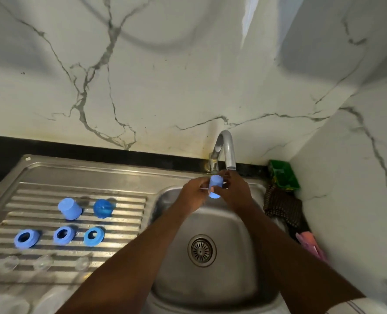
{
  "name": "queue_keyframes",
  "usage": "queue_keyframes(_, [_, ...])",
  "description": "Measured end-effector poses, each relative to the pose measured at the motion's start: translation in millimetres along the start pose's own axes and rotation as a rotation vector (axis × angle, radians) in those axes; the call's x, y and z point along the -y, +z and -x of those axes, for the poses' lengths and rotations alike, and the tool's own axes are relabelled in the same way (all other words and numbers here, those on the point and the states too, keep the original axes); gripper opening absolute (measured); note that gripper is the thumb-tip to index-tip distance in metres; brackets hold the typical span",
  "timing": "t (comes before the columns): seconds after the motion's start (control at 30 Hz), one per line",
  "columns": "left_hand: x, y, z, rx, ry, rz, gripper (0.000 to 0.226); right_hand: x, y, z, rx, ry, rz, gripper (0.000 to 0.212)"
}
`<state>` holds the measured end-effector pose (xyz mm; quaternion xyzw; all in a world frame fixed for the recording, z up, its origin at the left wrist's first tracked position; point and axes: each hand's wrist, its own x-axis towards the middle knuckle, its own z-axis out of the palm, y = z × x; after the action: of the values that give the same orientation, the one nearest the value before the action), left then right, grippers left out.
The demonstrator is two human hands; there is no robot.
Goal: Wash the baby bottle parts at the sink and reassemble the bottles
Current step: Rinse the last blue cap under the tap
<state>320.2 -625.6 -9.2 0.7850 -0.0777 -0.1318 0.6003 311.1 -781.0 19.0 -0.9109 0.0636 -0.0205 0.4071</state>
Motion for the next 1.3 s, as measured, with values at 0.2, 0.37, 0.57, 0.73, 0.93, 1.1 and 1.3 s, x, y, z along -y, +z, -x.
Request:
queue_keyframes(0.2, [6,3,0,0.021,0.008,0.129,0.027,-10,4,4,0.025,0.035,-0.149,0.049])
queue_keyframes(0.37, [11,12,-2,-0.066,0.077,-0.026,0.042,-13,7,5,-0.004,0.122,-0.396,0.034])
queue_keyframes(0.57, [-4,15,-7,0.029,-0.032,0.093,0.017,-15,4,-4,-0.034,0.325,-0.592,0.022])
queue_keyframes(0.73, [-2,20,-4,0.06,-0.269,0.372,0.027,-21,7,0,0.039,0.461,-0.754,0.021])
queue_keyframes(0.93, [4,22,-10,-0.063,-0.274,0.313,0.034,-23,12,3,0.009,0.409,-0.672,0.035])
queue_keyframes(1.1, [1,32,-8,-0.114,-0.223,0.249,0.027,-26,15,12,0.001,0.381,-0.635,0.034])
queue_keyframes(1.3, [7,29,-2,-0.136,-0.375,0.482,0.029,-20,9,25,0.124,0.278,-0.662,0.037])
